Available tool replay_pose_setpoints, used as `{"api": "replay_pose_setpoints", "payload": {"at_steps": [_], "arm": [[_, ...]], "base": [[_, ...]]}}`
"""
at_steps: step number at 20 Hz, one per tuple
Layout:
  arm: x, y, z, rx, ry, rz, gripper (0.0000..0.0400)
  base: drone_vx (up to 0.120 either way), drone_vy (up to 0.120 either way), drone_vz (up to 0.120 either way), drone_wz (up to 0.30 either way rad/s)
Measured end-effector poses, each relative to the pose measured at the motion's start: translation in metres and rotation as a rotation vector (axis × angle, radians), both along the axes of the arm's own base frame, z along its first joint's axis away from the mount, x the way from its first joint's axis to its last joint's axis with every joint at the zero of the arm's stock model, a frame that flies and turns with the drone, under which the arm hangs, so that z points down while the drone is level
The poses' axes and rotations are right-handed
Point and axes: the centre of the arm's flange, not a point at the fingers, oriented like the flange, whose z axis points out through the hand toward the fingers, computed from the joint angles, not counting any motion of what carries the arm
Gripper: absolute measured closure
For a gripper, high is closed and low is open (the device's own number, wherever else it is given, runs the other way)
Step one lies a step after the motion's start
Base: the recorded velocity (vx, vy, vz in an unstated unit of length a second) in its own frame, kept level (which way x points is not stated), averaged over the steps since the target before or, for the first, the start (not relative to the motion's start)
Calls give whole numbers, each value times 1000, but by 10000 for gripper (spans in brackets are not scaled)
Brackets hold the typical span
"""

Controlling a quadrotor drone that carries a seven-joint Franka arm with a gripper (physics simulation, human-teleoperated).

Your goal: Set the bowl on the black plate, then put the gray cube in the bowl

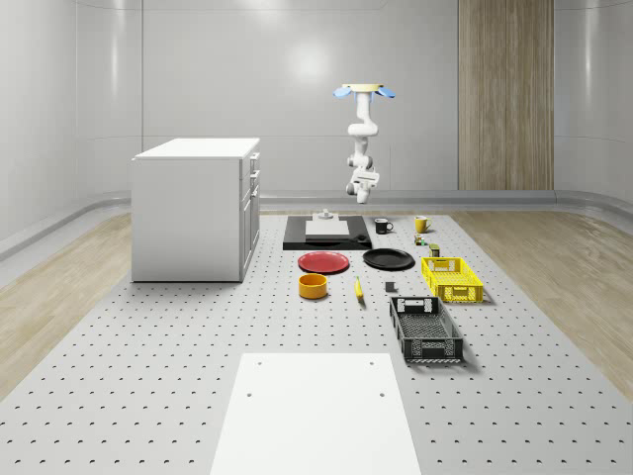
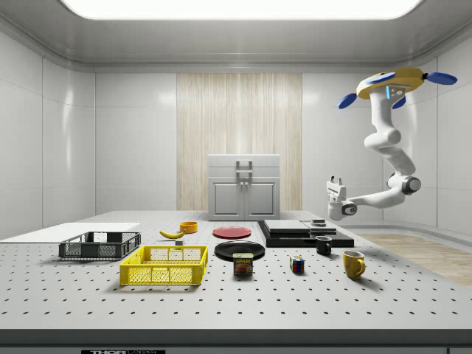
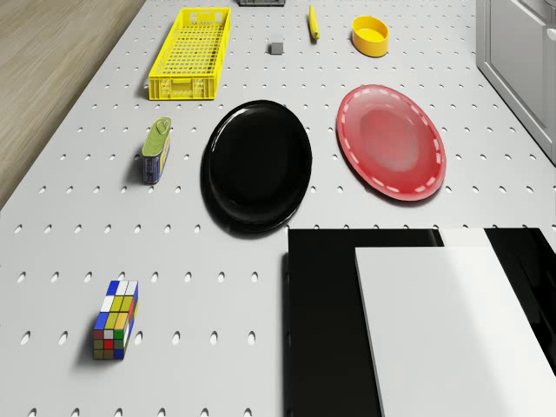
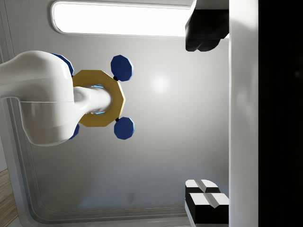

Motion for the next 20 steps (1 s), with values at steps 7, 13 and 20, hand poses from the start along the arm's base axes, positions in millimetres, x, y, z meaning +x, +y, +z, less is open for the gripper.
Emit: {"api": "replay_pose_setpoints", "payload": {"at_steps": [7,13,20], "arm": [[0,37,-15,-399,-4,-12,0],[2,79,-81,-1210,-4,-38,0],[5,43,-176,-2290,0,-74,0]], "base": [[120,-86,0,0],[120,0,0,0],[120,0,0,0]]}}
